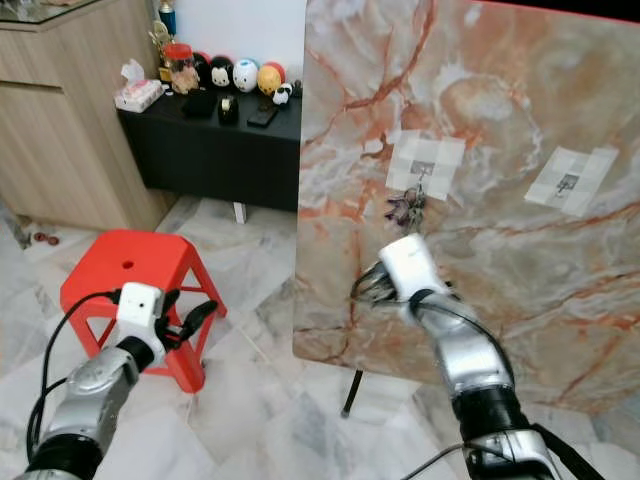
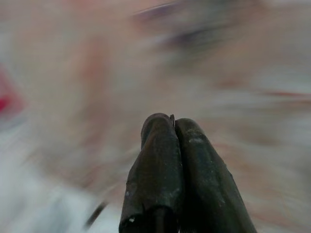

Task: Hang keys on a hook

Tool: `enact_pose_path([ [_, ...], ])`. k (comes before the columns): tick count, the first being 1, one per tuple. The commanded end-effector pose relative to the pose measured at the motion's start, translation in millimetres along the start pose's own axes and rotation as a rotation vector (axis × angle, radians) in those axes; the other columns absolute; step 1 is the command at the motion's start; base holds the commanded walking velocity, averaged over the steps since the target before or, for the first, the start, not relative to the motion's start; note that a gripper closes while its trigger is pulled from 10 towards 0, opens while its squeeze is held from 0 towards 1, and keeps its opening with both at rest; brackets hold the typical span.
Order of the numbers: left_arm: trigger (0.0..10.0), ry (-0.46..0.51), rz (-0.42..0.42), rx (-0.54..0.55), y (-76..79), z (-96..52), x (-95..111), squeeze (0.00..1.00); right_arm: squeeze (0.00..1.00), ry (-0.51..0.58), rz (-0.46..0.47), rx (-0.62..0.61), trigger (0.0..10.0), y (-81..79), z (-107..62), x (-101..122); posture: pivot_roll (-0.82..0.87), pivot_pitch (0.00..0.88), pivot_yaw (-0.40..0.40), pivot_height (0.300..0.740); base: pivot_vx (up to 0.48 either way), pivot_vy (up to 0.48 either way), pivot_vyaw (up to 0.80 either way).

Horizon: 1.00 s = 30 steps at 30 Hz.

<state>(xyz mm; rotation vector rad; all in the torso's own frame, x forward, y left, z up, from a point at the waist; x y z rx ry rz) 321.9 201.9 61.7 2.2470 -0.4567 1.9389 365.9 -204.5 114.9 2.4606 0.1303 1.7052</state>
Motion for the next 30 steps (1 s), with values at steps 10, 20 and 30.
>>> enact_pose_path([
  [10,10.0,-0.069,-0.024,0.123,-20.4,-9.9,-14.3,0.0,0.0,0.159,0.254,-0.269,10.0,16.8,-7.0,17.9,-0.01,0.0,-0.073,0.74,0.0,0.0,0.0],
  [20,10.0,-0.281,-0.144,0.335,-38.6,-52.9,-78.6,0.0,0.0,0.195,0.367,-0.466,10.0,36.7,-18.6,9.9,-0.01,0.0,-0.06,0.74,0.0,0.0,0.0],
  [30,10.0,-0.402,-0.183,0.364,-28.0,-66.4,-107.6,0.0,0.0,0.268,0.402,-0.511,10.0,41.5,-20.6,23.2,-0.02,0.0,-0.051,0.74,0.0,0.0,0.0],
])
Point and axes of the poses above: a point about 5 cm out from each wrist's last joint towards the gripper, its own z axis pointing out of the wrist towards the gripper, its own x axis along the axis of the wrist's last joint, y = z × x, the point moved 2 cm from there along z, pointing out of the wrist towards the gripper, and after that the axes turned 4 degrees about z, right-handed, at the moved point
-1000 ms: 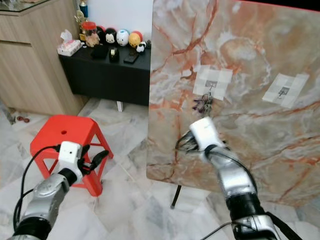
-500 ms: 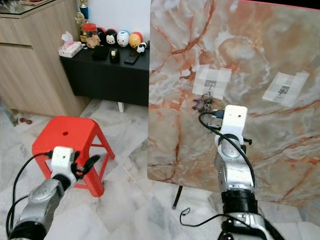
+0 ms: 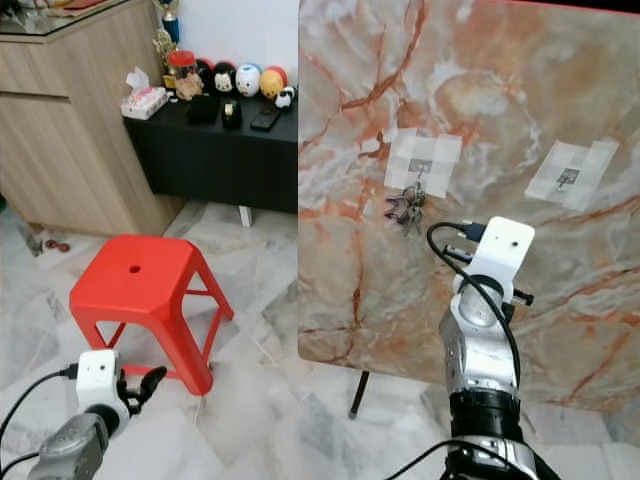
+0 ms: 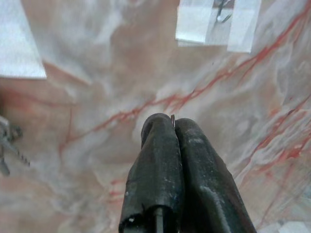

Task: Hang keys on a hook

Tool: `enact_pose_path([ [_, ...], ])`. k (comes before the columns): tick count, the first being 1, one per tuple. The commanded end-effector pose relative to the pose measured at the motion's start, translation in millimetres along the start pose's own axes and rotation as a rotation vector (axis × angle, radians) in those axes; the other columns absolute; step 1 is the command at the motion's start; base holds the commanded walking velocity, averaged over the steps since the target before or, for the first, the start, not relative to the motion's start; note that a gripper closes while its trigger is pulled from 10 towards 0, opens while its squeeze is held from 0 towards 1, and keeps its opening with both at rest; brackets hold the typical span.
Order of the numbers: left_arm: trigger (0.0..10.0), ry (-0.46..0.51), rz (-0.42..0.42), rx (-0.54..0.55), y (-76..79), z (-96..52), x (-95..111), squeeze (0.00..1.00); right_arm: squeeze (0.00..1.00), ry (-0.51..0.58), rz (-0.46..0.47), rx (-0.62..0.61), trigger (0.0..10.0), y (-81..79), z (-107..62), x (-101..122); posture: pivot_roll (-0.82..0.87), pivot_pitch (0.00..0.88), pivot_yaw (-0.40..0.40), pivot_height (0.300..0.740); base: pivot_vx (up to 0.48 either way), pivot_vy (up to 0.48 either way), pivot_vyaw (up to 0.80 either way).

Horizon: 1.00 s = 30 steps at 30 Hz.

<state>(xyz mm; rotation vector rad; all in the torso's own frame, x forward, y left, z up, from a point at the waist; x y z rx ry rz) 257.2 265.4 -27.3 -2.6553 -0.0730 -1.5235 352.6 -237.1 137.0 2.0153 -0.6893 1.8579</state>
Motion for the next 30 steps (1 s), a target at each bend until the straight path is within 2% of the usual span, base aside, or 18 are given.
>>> enact_pose_path([
  [1,10.0,-0.026,-0.004,-0.002,4.2,-0.8,-7.7,0.0,0.0,0.044,0.037,-0.013,10.0,0.4,1.9,14.0,-0.02,0.0,-0.05,0.74,0.0,0.0,0.0],
  [4,10.0,-0.056,-0.025,0.004,8.3,-2.7,-17.5,0.0,0.0,0.052,0.041,-0.014,10.0,-0.7,1.9,16.3,-0.02,0.0,-0.053,0.74,0.0,0.0,0.0],
  [8,10.0,-0.1,-0.043,0.02,11.2,-6.1,-30.9,0.0,0.0,0.052,0.045,-0.035,10.0,6.8,5.1,16.5,-0.02,0.0,-0.054,0.74,0.0,0.0,0.0],
  [12,10.0,-0.129,-0.043,0.028,13.1,-8.8,-39.5,0.0,0.0,0.063,0.039,-0.059,10.0,12.5,6.9,18.3,-0.02,0.0,-0.055,0.74,0.0,0.0,0.0],
  [15,10.0,-0.182,-0.021,0.02,19.6,-14.6,-55.4,0.0,0.0,0.069,0.039,-0.093,10.0,20.2,8.2,20.3,-0.02,0.0,-0.054,0.74,0.0,0.0,0.0],
  [21,10.0,-0.223,-0.033,0.032,22.9,-23.2,-72.2,0.0,0.0,0.082,0.039,-0.109,10.0,24.1,9.3,22.4,-0.02,0.0,-0.056,0.74,0.0,0.0,0.0],
  [23,10.0,-0.235,-0.034,0.032,22.2,-28.9,-80.4,0.0,0.0,0.089,0.038,-0.129,10.0,27.5,10.2,24.1,-0.02,0.0,-0.058,0.74,0.0,0.0,0.0],
  [25,10.0,-0.263,-0.031,0.037,13.8,-39.9,-93.5,0.0,0.0,0.086,0.051,-0.16,10.0,32.3,11.7,24.3,-0.02,0.0,-0.055,0.74,0.0,0.0,0.0],
  [30,10.0,-0.298,-0.031,0.057,0.1,-47.9,-101.2,0.0,0.0,0.076,0.071,-0.153,10.0,31.1,11.8,22.6,-0.02,0.0,-0.055,0.74,0.145,0.0,0.0],
])
Point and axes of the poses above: a point about 5 cm out from each wrist's last joint towards the gripper, its own z axis pointing out of the wrist towards the gripper, its own x axis along the axis of the wrist's last joint, y = z × x, the point moved 2 cm from there along z, pointing out of the wrist towards the gripper, and after that the axes turned 4 degrees about z, right-handed, at the moved point
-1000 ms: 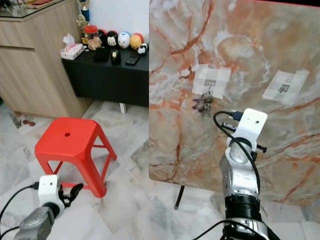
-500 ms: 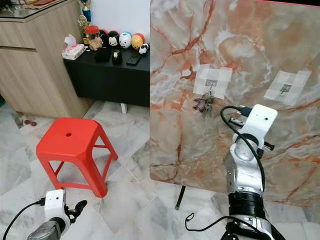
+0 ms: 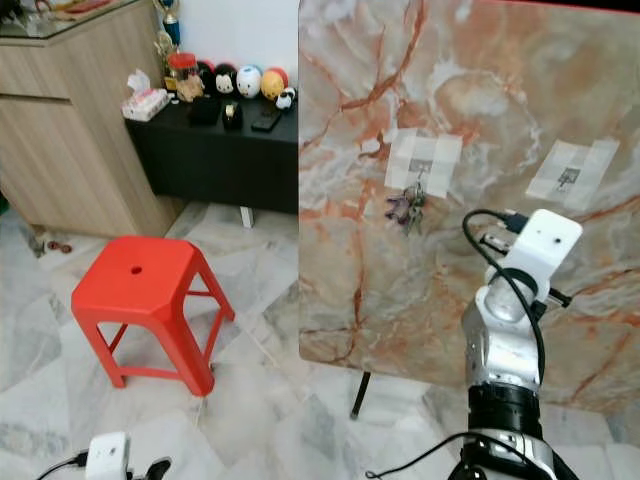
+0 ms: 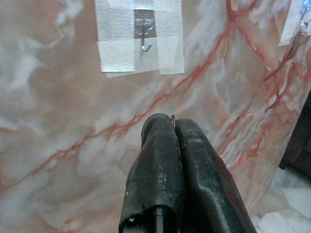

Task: Hang keys on a hook

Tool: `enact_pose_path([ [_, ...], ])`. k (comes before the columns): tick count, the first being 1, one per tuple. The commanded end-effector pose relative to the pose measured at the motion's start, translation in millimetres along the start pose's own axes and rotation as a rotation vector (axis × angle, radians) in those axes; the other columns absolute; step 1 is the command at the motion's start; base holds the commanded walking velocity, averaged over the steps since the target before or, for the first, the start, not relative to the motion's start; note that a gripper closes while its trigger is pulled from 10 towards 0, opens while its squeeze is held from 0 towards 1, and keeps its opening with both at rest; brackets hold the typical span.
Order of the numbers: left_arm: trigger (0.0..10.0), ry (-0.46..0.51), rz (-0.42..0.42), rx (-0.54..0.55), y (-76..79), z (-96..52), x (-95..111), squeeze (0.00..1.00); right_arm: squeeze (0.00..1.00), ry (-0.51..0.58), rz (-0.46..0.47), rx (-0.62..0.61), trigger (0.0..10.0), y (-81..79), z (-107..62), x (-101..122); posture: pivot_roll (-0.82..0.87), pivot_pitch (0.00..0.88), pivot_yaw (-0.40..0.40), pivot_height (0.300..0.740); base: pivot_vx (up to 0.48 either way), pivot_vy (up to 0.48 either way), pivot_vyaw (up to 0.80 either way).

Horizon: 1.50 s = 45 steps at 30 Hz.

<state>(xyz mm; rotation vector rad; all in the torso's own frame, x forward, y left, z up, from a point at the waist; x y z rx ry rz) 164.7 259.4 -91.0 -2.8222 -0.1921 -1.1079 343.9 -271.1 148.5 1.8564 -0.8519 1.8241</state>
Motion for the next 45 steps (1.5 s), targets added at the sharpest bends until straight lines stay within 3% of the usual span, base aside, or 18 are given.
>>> enact_pose_path([
  [1,10.0,-0.01,0.013,-0.001,-2.4,0.0,-0.1,0.0,0.0,0.015,0.023,0.003,10.0,-2.3,1.9,6.0,-0.02,0.0,-0.054,0.74,0.259,0.0,0.0],
  [16,10.0,-0.073,0.008,0.006,0.4,0.5,-7.5,0.0,0.0,0.004,0.041,-0.007,10.0,-2.8,-0.8,1.0,-0.01,0.0,-0.057,0.74,0.267,0.0,0.0],
  [33,10.0,-0.038,0.007,-0.024,6.0,3.9,1.9,0.0,0.0,0.019,0.025,-0.025,10.0,-0.9,-3.9,1.4,-0.01,0.0,-0.054,0.74,0.033,0.0,0.0],
  [36,10.0,-0.038,0.009,-0.028,6.6,4.1,2.3,0.0,0.0,0.013,0.003,-0.013,10.0,2.2,-2.6,0.0,-0.01,0.0,-0.054,0.74,0.0,0.0,0.0],
  [43,10.0,-0.034,0.021,-0.036,8.0,4.9,4.3,0.0,0.0,-0.015,-0.194,0.243,10.0,-9.0,-10.3,-13.8,-0.02,0.0,-0.058,0.74,0.0,0.0,0.0],
  [45,10.0,-0.033,0.02,-0.037,8.0,4.9,4.3,0.0,0.0,-0.013,-0.202,0.252,10.0,-8.4,-11.1,-14.2,-0.02,0.0,-0.058,0.74,0.0,0.0,0.0],
])
Point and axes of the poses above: a point about 5 cm out from each wrist's last joint towards the gripper, its own z axis pointing out of the wrist towards the gripper, its own x axis along the axis of the wrist's last joint, y = z × x, the point moved 2 cm from there along z, pointing out of the wrist towards the gripper, and after that the axes turned 4 degrees about z, right-handed, at the moved point
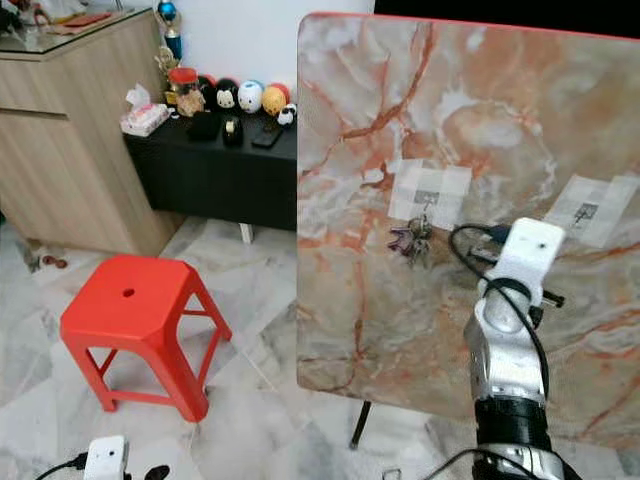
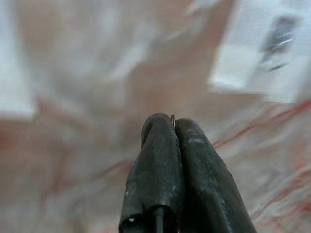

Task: Hang keys on a hook

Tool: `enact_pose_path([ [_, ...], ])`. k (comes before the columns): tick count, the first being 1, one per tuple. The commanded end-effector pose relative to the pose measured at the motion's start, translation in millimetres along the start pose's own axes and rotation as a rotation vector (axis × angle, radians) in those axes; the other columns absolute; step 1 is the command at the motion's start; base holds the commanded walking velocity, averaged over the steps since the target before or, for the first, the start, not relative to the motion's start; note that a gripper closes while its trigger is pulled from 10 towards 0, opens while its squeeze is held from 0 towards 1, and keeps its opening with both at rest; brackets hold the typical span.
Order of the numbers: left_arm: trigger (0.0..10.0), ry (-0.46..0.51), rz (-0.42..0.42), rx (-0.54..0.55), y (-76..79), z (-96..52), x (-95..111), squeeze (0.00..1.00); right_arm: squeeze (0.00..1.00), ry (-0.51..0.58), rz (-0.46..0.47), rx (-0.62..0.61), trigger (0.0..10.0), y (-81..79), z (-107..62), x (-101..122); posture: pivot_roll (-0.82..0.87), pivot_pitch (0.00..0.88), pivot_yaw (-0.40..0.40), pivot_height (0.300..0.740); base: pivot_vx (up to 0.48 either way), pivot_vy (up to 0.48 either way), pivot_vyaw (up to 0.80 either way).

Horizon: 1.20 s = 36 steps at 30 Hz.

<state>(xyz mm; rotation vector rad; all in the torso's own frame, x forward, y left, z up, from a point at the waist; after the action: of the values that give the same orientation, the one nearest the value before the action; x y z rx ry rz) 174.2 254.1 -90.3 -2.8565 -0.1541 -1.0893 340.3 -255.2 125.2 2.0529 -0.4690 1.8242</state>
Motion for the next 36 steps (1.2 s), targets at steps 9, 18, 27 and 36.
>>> enact_pose_path([
  [9,10.0,-0.013,-0.001,-0.006,0.9,0.1,-1.7,0.0,0.0,0.076,-0.128,0.009,10.0,26.7,-22.4,9.7,-0.03,0.0,-0.058,0.74,0.0,0.0,0.0],
  [18,10.0,-0.012,0.004,-0.006,0.8,0.4,-0.7,0.0,0.0,0.127,-0.101,-0.082,10.0,33.3,-20.5,26.0,-0.02,0.0,-0.057,0.74,0.0,0.0,0.0],
  [27,10.0,-0.012,0.008,-0.011,1.3,0.8,0.3,0.0,0.0,0.125,-0.05,-0.063,10.0,16.0,-22.7,25.8,-0.03,0.0,-0.047,0.74,0.0,0.0,0.0],
  [36,10.0,-0.01,0.01,-0.01,1.2,0.7,0.1,0.0,0.0,0.126,-0.048,-0.047,10.0,12.5,-21.1,28.5,-0.03,0.0,-0.048,0.74,0.0,-0.057,0.0],
])
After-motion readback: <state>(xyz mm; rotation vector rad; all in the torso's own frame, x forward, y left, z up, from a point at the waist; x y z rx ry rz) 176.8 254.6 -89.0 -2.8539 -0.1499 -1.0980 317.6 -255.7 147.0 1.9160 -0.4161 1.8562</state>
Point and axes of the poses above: a point about 5 cm out from each wrist's last joint towards the gripper, its own z axis pointing out of the wrist towards the gripper, its own x axis along the axis of the wrist's last joint, y = z × x, the point moved 2 cm from there along z, pointing out of the wrist towards the gripper, and after that the axes turned 4 degrees about z, right-handed, at the moved point
